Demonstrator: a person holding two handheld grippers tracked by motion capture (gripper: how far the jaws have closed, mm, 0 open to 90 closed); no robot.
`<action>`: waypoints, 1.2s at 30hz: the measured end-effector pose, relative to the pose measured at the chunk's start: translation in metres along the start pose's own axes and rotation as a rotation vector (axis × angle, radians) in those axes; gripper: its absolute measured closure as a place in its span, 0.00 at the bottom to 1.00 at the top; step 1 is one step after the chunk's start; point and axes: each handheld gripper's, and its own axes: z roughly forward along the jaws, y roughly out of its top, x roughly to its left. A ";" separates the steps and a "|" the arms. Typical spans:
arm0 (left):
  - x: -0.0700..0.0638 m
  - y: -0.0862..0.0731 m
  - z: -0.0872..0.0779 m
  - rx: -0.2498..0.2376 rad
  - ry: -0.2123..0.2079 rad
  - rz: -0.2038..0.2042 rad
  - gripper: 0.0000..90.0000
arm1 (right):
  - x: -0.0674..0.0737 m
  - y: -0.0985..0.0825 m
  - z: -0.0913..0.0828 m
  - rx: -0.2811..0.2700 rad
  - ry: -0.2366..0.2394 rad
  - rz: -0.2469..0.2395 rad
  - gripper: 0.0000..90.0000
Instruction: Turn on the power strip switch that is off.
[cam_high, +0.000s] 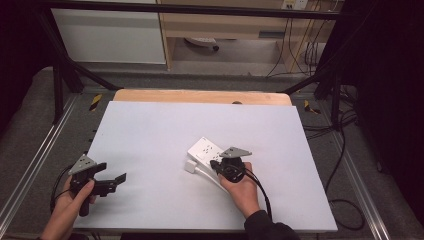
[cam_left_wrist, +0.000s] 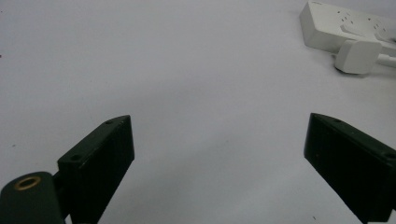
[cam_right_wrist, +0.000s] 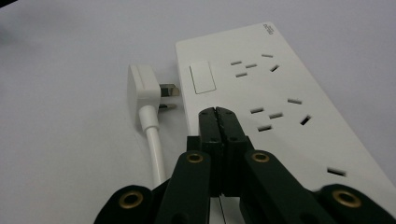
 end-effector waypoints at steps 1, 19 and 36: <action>0.000 0.000 0.000 0.000 0.000 0.000 0.09 | 0.000 0.000 0.000 0.001 0.000 -0.001 1.00; 0.000 0.000 0.000 -0.001 -0.001 -0.001 0.09 | 0.001 0.002 0.002 0.004 0.003 0.007 1.00; 0.000 0.000 0.000 -0.002 -0.001 0.001 0.09 | -0.002 0.007 -0.006 -0.037 0.001 0.028 0.93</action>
